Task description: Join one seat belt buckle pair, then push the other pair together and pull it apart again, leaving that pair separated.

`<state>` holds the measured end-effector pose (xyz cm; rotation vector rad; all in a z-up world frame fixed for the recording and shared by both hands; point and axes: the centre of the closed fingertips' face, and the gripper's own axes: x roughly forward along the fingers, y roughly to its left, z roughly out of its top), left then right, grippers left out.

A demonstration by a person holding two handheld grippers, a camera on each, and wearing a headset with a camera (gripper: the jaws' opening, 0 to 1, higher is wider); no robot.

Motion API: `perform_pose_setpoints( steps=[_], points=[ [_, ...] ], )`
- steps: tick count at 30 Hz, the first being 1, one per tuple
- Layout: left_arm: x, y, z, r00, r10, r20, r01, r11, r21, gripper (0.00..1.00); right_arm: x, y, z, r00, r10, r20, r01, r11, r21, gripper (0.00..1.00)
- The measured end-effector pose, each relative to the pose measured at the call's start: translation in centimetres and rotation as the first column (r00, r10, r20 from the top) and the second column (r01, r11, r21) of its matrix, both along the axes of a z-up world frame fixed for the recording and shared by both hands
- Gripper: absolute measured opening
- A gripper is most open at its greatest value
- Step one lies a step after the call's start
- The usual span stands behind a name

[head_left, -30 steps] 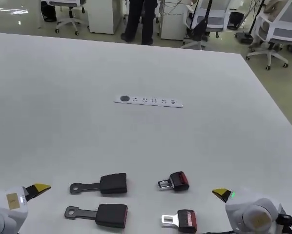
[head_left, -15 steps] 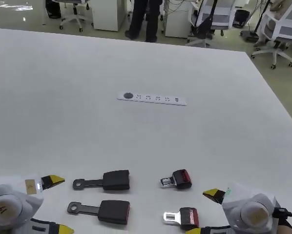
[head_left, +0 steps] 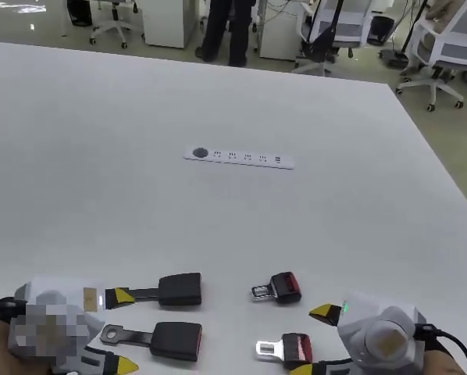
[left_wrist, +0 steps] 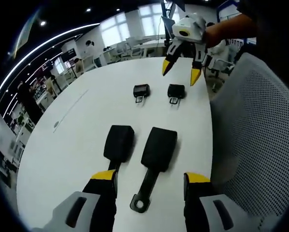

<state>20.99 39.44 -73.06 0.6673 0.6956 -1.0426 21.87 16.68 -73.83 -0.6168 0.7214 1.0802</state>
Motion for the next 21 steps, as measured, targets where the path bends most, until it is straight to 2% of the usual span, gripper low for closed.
perform_pose_setpoints(
  steps=[6, 14, 17, 21],
  points=[
    [0.6, -0.8, -0.5, 1.000, -0.027, -0.004, 0.027, 0.999, 0.017, 0.53, -0.4, 0.4, -0.7, 0.999, 0.046, -0.013, -0.046, 0.998, -0.036, 0.46],
    [1.1, -1.8, -2.0, 0.998, -0.063, -0.030, 0.063, 0.998, 0.017, 0.48, -0.2, 0.5, -1.6, 0.994, 0.103, -0.026, -0.105, 0.991, -0.085, 0.43],
    [1.0, -2.1, -2.2, 0.996, -0.074, -0.049, 0.074, 0.997, 0.007, 0.45, -0.2, 0.3, -2.1, 0.991, 0.125, -0.038, -0.129, 0.986, -0.106, 0.41],
    [1.1, -2.6, -2.6, 0.994, -0.092, -0.059, 0.093, 0.995, 0.019, 0.43, -0.1, -0.1, -2.7, 0.988, 0.145, -0.051, -0.150, 0.980, -0.128, 0.40]
  ],
)
